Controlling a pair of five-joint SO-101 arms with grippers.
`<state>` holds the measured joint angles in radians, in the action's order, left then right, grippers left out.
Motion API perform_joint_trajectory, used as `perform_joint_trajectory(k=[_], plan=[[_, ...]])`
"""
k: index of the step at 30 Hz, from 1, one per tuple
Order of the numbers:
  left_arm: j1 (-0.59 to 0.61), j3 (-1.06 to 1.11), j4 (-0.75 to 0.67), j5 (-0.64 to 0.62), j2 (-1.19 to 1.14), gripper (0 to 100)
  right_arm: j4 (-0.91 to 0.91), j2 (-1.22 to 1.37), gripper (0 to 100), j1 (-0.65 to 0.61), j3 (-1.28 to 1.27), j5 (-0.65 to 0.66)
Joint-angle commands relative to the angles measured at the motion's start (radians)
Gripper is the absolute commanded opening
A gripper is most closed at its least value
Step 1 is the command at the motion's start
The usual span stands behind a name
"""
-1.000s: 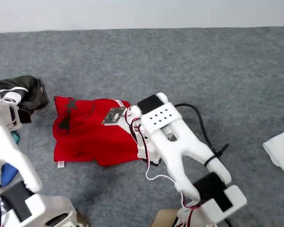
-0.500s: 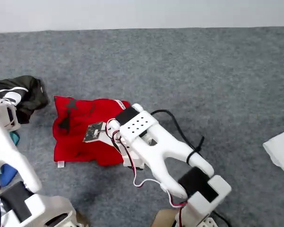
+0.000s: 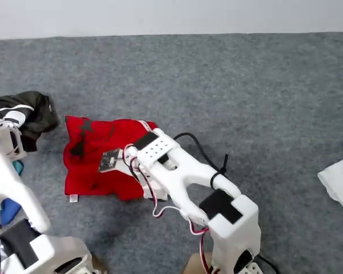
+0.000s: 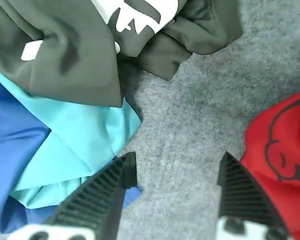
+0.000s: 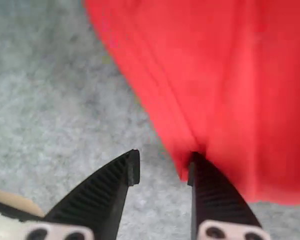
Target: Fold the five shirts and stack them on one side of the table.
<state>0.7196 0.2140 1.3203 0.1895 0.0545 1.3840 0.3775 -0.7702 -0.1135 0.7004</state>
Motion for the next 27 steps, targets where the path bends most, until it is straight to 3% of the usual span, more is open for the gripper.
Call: perform_joint_trajectory(k=[1,17,24,27], plan=[[0.003,-0.002,-0.003,-0.008,0.051,27,0.016,0.031,18.0,0.002,0.149,0.005],[0.003,-0.002,-0.003,-0.003,0.051,27,0.117,0.234,17.6,0.033,0.428,0.003],[0.002,-0.002,-0.017,-0.006,0.051,27,0.114,0.3,2.0,0.035,0.431,0.003],[0.002,-0.002,-0.017,-0.006,0.051,27,0.122,0.305,1.1,0.035,0.431,0.003]])
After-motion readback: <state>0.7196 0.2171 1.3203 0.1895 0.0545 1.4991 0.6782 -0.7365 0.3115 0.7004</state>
